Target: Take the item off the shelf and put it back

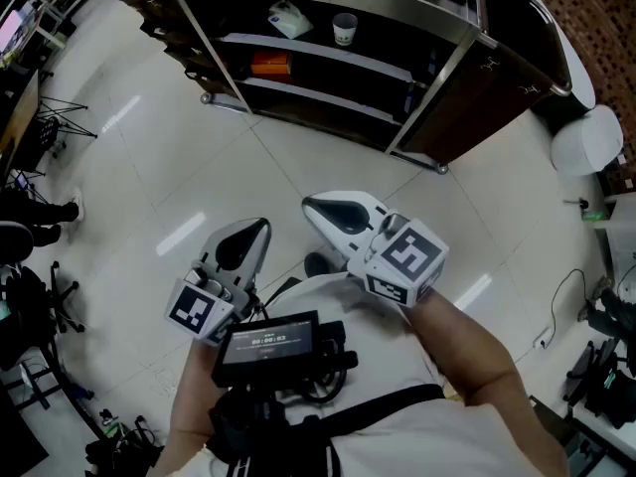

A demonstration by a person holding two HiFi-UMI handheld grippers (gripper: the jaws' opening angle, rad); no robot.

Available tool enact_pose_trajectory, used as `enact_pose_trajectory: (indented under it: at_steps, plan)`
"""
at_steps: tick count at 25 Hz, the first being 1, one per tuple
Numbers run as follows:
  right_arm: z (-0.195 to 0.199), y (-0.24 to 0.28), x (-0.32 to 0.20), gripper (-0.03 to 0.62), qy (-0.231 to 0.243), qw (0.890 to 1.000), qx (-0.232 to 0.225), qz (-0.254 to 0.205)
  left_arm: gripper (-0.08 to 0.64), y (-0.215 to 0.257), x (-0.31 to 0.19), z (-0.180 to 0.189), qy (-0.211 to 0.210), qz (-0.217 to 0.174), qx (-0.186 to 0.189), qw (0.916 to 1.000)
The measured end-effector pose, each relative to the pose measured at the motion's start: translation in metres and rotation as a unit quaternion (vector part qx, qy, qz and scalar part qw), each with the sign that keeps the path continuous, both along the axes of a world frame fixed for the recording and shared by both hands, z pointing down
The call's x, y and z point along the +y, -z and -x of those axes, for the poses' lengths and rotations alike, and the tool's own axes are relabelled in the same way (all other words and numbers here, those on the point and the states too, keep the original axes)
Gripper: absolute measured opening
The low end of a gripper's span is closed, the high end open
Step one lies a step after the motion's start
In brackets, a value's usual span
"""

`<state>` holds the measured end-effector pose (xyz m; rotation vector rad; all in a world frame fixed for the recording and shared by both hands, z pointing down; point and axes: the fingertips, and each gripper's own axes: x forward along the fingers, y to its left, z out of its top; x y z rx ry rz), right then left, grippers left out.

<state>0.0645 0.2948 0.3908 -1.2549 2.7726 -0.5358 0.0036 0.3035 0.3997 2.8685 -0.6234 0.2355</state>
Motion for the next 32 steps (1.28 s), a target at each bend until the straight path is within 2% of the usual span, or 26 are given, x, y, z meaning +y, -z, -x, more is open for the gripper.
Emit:
enact_pose_trajectory:
  at_steps: [15, 22, 27, 29, 32]
  plan:
    - [0.022, 0.012, -0.023, 0.006, 0.01, 1.0, 0.025, -0.005, 0.009, 0.004, -0.027, 0.027, 0.022, 0.004, 0.018, 0.9996]
    - [0.02, -0.005, -0.061, 0.006, 0.021, 1.0, 0.007, 0.014, 0.009, -0.011, -0.06, 0.031, 0.038, 0.022, 0.0, 0.999]
    - [0.02, -0.024, -0.115, 0.006, 0.039, 0.999, -0.013, 0.032, 0.009, -0.022, -0.11, 0.034, 0.061, 0.039, -0.025, 0.9971]
    - [0.022, -0.012, -0.134, 0.006, 0.044, 0.998, -0.016, 0.033, 0.009, -0.01, -0.128, 0.037, 0.067, 0.045, -0.031, 0.9962]
    - [0.028, 0.057, -0.129, 0.006, 0.042, 0.998, -0.015, 0.034, 0.009, 0.058, -0.121, 0.044, 0.065, 0.054, -0.036, 0.9958]
